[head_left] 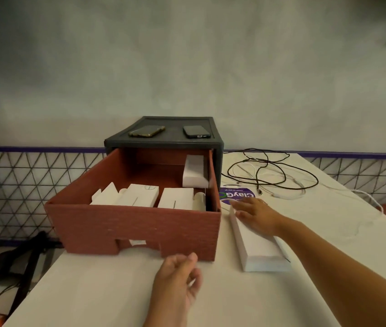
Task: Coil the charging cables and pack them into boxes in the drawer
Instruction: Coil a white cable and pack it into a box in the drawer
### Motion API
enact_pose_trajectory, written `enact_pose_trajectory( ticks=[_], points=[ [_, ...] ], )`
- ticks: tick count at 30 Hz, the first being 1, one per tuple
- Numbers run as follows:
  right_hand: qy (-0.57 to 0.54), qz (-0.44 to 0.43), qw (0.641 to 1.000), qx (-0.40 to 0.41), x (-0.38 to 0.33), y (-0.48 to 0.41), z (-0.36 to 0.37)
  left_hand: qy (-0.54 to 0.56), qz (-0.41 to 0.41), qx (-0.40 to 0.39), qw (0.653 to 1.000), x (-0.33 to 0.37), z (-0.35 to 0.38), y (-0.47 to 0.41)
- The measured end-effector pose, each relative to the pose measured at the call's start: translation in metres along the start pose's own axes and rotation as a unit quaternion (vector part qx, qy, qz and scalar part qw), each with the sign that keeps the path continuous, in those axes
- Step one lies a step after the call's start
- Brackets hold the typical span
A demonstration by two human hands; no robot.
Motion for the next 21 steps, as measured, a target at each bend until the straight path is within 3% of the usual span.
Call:
enact_pose_trajectory(
  ticks=[3,7,15,21],
  points=[
    [-0.001,0.021,1.0,0.013,0.004,0.013,0.006,-0.166,0.064,-0.053,0.983,-0.014,0.012,0.011],
    [0.001,0.044,0.999,0.011,0.006,0.029,0.013,-0.383,0.134,-0.094,0.909,-0.028,0.019,0.028],
    [-0.051,0.122,0.99,0.042,-0.001,0.064,0.018,-0.56,0.304,-0.136,0.759,-0.043,0.029,0.057],
    [-0.072,0.187,0.978,0.064,0.005,0.089,0.018,-0.538,0.31,-0.194,0.759,-0.046,0.026,0.056]
  ],
)
Point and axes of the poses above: each hand's wrist, its own y-axis away from the middle knuckle, its own z-axis out of the palm, x = y × z, the point moved 4 cm from there along -y, towards the middle knuckle, and after that the axes turned 6 degrees about x, right-handed, at the moved point
